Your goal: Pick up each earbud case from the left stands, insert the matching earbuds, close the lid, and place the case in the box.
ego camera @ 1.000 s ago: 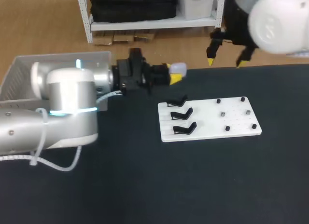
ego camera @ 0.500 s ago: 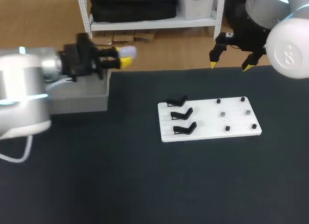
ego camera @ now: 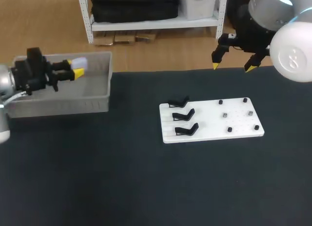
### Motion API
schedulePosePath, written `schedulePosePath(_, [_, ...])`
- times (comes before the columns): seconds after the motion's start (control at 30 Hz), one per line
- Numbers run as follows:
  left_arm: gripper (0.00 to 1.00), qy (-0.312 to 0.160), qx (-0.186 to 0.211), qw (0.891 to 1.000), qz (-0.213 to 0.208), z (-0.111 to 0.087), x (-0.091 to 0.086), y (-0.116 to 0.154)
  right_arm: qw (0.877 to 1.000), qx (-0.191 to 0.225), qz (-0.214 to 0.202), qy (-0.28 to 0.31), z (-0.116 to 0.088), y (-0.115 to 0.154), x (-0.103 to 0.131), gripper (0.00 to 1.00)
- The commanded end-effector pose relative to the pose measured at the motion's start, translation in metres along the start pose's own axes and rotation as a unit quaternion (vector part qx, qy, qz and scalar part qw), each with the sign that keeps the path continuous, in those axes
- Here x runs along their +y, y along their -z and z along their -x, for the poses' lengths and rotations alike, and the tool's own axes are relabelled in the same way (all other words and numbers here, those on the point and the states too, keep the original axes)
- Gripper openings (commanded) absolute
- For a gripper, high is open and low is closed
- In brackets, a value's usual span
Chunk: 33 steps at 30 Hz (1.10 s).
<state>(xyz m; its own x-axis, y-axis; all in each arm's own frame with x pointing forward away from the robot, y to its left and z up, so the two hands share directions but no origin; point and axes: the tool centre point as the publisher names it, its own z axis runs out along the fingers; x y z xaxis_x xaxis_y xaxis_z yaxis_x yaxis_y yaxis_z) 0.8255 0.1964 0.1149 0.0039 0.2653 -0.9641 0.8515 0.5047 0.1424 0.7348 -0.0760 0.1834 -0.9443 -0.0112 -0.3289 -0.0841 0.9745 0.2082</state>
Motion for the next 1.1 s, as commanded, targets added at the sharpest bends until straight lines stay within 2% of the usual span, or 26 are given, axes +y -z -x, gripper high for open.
schedulePosePath(0.03, [0.00,0.006,0.026,1.000,0.006,-0.013,-0.005,-0.004,1.000,-0.002,-0.001,-0.001,-0.002,0.000,0.000,1.00])
schedulePosePath(0.13, [0.00,0.020,0.050,0.999,0.011,-0.026,-0.004,-0.007,1.000,-0.002,-0.001,-0.001,-0.002,0.000,0.000,1.00])
schedulePosePath(0.17, [0.20,0.024,0.051,0.998,0.011,-0.029,-0.004,-0.008,1.000,-0.002,-0.001,-0.001,-0.002,0.000,0.000,1.00])
schedulePosePath(0.2, [0.47,0.032,0.053,0.998,0.013,-0.032,-0.004,-0.008,1.000,-0.002,-0.001,-0.001,-0.002,0.000,0.000,1.00])
schedulePosePath(0.23, [0.96,0.037,0.052,0.998,0.015,-0.033,-0.004,-0.008,1.000,-0.002,-0.001,-0.001,-0.002,0.000,0.000,1.00])
schedulePosePath(0.27, [1.00,0.036,0.050,0.998,0.017,-0.033,-0.004,-0.008,1.000,-0.002,-0.001,-0.001,-0.002,0.000,0.000,1.00])
schedulePosePath(0.5, [1.00,0.026,0.050,0.998,0.020,-0.016,-0.010,-0.002,1.000,-0.002,-0.001,-0.001,-0.002,0.000,0.000,1.00])
schedulePosePath(0.6, [1.00,0.021,0.053,0.998,0.018,-0.004,-0.020,-0.002,0.999,-0.017,0.016,0.049,-0.004,0.005,0.000,1.00])
schedulePosePath(0.73, [1.00,0.021,0.054,0.998,0.018,0.008,-0.037,-0.005,0.997,-0.035,0.025,0.065,-0.010,0.013,-0.007,1.00])
schedulePosePath(1.0, [1.00,0.039,0.062,0.997,-0.003,0.028,-0.075,-0.021,0.997,-0.035,0.049,0.054,-0.020,0.023,-0.024,1.00])
schedulePosePath(1.1, [1.00,0.039,0.062,0.997,-0.003,0.028,-0.075,-0.021,0.997,-0.035,0.049,0.054,-0.020,0.023,-0.024,1.00])
